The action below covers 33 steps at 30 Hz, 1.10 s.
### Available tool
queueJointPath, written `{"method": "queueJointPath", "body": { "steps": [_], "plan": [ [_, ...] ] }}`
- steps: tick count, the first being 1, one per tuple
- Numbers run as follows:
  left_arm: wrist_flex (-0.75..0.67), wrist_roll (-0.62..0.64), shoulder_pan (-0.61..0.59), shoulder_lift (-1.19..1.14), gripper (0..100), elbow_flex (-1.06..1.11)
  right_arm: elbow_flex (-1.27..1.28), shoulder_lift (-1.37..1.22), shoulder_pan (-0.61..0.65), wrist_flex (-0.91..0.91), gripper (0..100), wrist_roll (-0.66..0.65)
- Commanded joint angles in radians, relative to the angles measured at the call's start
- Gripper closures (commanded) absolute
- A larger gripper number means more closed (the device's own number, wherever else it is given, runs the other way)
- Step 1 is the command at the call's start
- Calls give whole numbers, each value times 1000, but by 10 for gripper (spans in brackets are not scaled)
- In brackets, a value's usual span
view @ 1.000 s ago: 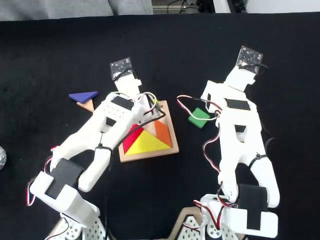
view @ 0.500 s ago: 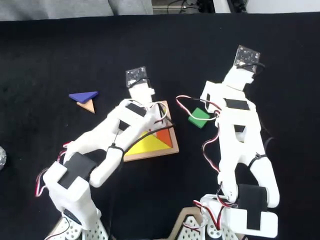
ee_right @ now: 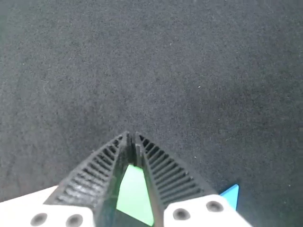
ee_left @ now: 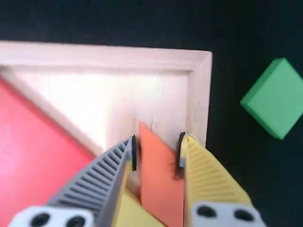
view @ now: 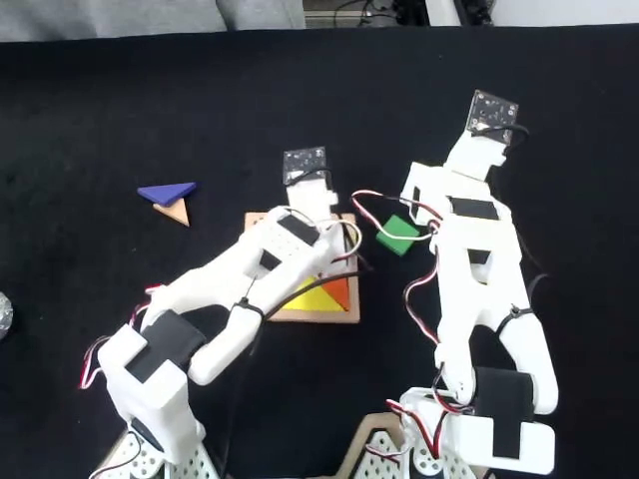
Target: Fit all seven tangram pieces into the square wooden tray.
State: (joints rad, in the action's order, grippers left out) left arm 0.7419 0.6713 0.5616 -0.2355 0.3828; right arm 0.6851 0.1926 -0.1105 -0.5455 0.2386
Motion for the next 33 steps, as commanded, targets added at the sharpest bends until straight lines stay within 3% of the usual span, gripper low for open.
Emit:
{"method": "queueJointPath", "body": {
  "steps": [1, 9, 14, 19, 21, 23, 25, 29, 33],
  "plan": [
    [110, 48, 19, 5, 830, -99, -2, 47, 17, 20, 987, -9],
    [241, 54, -5, 5, 830, -216, -2, 47, 17, 20, 987, -9],
    [313, 46, -124, 49, 828, -277, -2, 47, 17, 20, 987, -9],
    [532, -150, -346, 241, 830, -381, -2, 47, 17, 20, 987, -11],
    [566, -288, -458, 304, 827, -367, -2, 47, 17, 20, 987, -11],
    [545, -503, -572, 318, 828, -311, -2, 45, 17, 17, 987, -12],
    [485, -640, -665, 307, 830, -252, -1, 45, 40, 12, 988, -51],
    [347, -649, -808, 287, 830, -116, -4, 25, 130, -28, 988, -138],
    [299, -651, -852, 292, 830, -13, -76, -50, 196, -117, 988, -167]
  ]
}}
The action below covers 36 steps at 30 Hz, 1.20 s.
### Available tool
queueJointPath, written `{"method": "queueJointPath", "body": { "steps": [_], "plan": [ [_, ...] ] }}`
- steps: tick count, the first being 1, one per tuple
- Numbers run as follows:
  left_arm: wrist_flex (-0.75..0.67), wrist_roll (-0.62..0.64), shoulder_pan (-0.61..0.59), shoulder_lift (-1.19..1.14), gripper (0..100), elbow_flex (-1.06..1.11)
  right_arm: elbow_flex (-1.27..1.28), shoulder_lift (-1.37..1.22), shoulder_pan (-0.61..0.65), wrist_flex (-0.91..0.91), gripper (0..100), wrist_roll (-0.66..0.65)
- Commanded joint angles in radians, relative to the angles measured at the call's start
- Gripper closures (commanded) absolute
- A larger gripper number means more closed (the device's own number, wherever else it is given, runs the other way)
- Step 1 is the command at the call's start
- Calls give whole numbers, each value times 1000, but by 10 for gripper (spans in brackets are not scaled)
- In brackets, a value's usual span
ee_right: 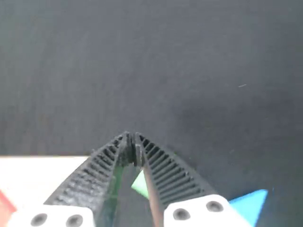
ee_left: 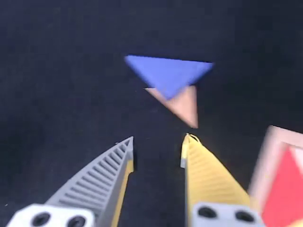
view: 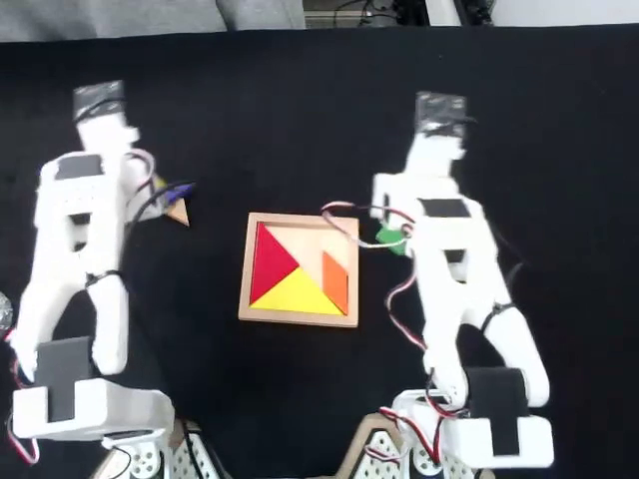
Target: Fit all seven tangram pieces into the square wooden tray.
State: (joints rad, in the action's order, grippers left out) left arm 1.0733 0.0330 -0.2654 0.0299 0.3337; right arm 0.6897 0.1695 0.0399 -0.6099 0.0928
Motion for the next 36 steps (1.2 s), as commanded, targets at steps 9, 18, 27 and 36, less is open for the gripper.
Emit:
{"method": "queueJointPath", "body": {
  "steps": [9, 18, 27, 36],
  "plan": [
    [-324, -12, -79, 94, 830, 321, -312, -277, 64, -252, 988, -21],
    [-537, 38, -99, 284, 830, 555, -374, -383, 120, -282, 988, -35],
    [-687, 38, -99, 450, 830, 727, -390, -403, 170, -261, 988, -51],
    [-687, 38, -99, 474, 830, 742, -231, -151, 233, -301, 988, -121]
  ]
}}
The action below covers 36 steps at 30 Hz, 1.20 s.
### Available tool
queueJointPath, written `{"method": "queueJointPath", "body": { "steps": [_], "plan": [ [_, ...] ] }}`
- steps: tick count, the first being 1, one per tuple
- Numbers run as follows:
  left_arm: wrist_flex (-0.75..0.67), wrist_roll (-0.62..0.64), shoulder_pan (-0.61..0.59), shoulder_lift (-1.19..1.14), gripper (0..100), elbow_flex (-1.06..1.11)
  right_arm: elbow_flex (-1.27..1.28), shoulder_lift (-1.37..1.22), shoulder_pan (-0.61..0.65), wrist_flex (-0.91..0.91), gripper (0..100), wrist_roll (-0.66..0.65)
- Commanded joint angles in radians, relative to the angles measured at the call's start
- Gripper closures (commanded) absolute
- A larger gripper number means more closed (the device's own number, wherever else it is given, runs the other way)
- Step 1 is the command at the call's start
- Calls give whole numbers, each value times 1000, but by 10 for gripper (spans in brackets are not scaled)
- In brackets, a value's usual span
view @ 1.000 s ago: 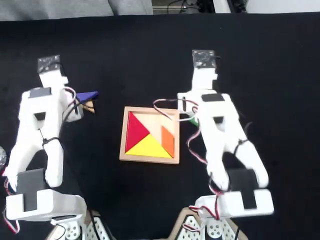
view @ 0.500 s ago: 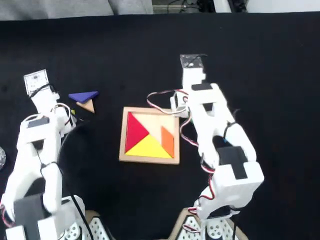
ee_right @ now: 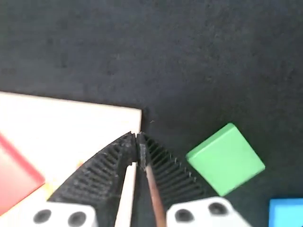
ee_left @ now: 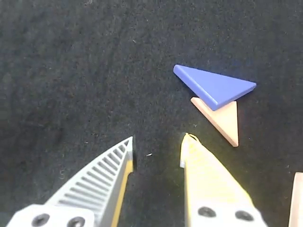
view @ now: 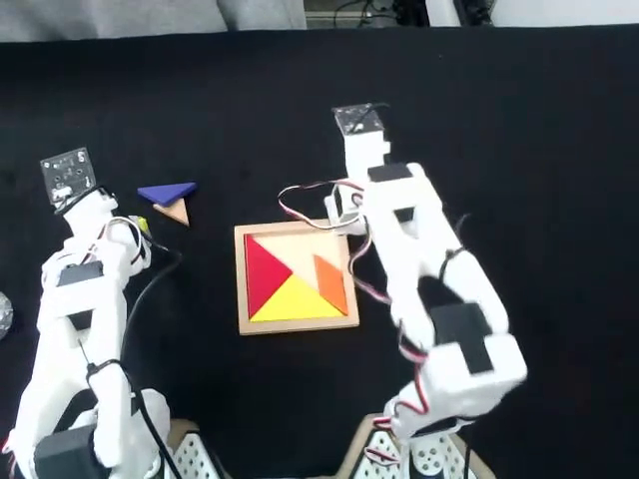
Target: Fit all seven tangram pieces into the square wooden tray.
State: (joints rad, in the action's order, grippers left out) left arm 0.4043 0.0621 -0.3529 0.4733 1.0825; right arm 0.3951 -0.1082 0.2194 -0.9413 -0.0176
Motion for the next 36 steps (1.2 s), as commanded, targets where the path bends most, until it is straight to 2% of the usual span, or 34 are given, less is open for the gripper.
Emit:
{"method": "queueJointPath", "body": {
  "steps": [1, 4, 12, 18, 30, 36],
  "plan": [
    [-18, 9, -12, 31, 830, -7, 97, 153, 75, 52, 988, -18],
    [-18, 9, -12, 31, 830, -7, 170, 200, 135, 101, 988, -78],
    [-18, 6, -10, 31, 830, -7, 136, 119, 160, 87, 988, -92],
    [-20, 6, -10, 31, 830, -8, 137, 104, 232, 83, 988, -121],
    [-23, 8, -10, 29, 830, -8, 160, 101, 158, 77, 988, -126],
    [-101, 8, -10, 29, 830, 33, 163, 104, 161, 77, 988, -127]
  ]
}}
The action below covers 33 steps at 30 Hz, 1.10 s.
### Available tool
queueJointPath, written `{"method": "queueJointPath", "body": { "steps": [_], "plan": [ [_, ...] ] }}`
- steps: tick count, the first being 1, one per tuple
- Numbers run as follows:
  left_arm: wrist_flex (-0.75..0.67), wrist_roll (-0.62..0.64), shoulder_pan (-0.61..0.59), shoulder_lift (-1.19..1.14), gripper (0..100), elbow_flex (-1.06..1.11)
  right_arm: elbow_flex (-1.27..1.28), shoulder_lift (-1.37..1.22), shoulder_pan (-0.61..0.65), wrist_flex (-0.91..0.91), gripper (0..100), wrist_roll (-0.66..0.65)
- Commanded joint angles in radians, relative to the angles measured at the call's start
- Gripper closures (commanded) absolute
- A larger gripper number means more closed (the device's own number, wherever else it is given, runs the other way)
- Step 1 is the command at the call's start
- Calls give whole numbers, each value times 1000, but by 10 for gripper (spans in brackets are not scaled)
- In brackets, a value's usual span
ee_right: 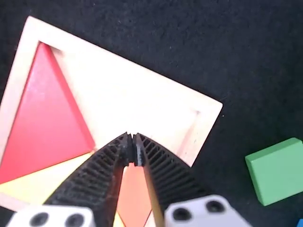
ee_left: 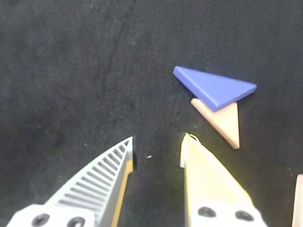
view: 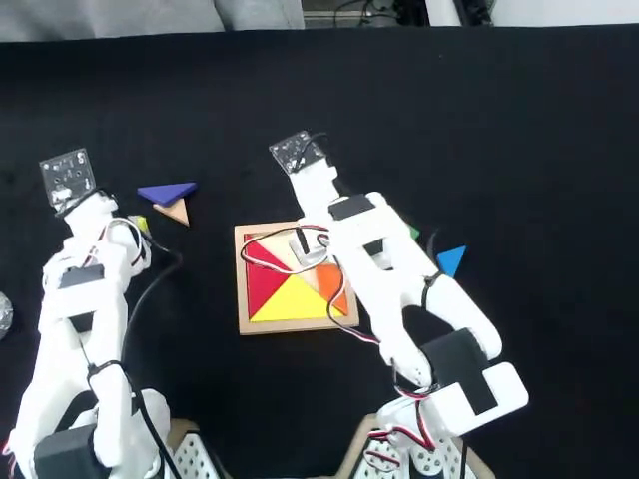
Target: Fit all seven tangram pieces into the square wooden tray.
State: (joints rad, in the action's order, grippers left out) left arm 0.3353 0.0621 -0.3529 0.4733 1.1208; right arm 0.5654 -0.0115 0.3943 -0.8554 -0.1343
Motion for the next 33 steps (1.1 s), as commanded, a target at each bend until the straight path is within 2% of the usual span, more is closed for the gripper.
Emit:
{"method": "queueJointPath", "body": {
  "steps": [1, 12, 27, 33],
  "plan": [
    [-32, 8, -10, 29, 830, -5, -7, 5, -12, -9, 988, -11],
    [-32, 8, -12, 29, 830, -4, -68, -108, -14, -34, 988, -5],
    [-32, 8, -12, 29, 830, -4, -77, -108, -20, -54, 988, -5],
    [-34, 8, -12, 29, 830, -4, 12, 107, -54, -57, 988, -5]
  ]
}}
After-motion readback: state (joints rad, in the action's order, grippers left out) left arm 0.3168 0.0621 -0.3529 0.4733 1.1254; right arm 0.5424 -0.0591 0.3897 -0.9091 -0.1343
